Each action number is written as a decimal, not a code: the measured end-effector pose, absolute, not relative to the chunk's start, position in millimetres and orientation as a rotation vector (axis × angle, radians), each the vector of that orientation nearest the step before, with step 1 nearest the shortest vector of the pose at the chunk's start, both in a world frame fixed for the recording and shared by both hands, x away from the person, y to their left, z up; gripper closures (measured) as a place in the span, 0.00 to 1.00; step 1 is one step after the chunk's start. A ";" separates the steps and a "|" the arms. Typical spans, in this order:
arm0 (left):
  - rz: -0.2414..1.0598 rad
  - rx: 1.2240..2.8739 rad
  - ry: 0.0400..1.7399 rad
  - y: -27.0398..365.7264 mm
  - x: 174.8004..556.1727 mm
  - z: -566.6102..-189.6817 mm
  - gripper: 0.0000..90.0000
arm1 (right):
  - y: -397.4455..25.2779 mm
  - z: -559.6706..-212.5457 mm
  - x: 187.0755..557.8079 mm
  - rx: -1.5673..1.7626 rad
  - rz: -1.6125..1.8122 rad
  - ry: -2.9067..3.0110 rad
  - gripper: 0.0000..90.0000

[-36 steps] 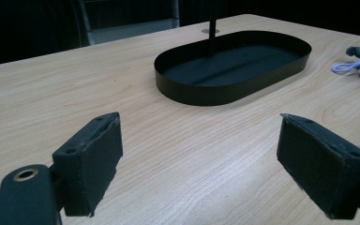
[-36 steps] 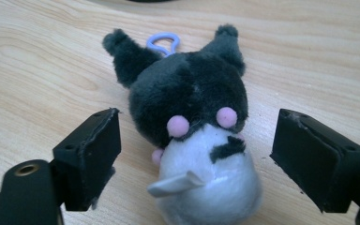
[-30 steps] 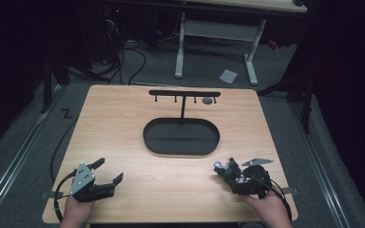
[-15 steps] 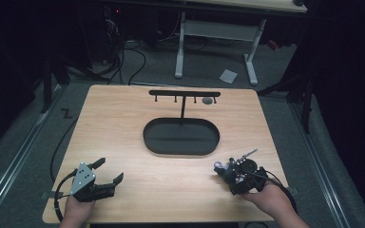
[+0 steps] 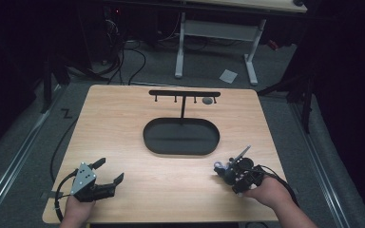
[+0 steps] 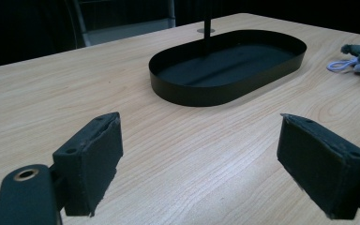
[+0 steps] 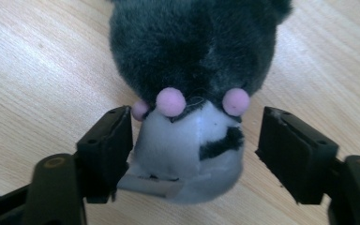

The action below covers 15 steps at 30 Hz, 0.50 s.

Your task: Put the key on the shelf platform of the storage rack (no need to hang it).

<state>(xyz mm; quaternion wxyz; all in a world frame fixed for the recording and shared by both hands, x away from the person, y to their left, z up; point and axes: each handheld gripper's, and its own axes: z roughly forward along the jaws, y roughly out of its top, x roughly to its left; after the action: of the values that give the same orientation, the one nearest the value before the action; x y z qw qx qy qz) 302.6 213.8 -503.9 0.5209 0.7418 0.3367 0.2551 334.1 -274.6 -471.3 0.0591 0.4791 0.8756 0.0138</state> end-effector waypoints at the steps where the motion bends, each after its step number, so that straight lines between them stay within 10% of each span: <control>1: 0.611 1.778 0.807 213.8 302.6 -503.9 0.17 | -274.6 -471.3 334.1 1.451 0.042 2.652 0.31; 15: 0.610 1.780 0.806 213.3 302.4 -504.2 0.17 | -270.2 -462.1 334.2 1.425 0.082 2.667 0.52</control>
<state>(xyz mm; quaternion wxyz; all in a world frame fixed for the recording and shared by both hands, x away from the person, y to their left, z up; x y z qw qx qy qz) 302.4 213.3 -504.2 0.5203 0.7426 0.3362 0.2545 334.2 -270.2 -462.1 0.0584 0.4704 0.8801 0.0269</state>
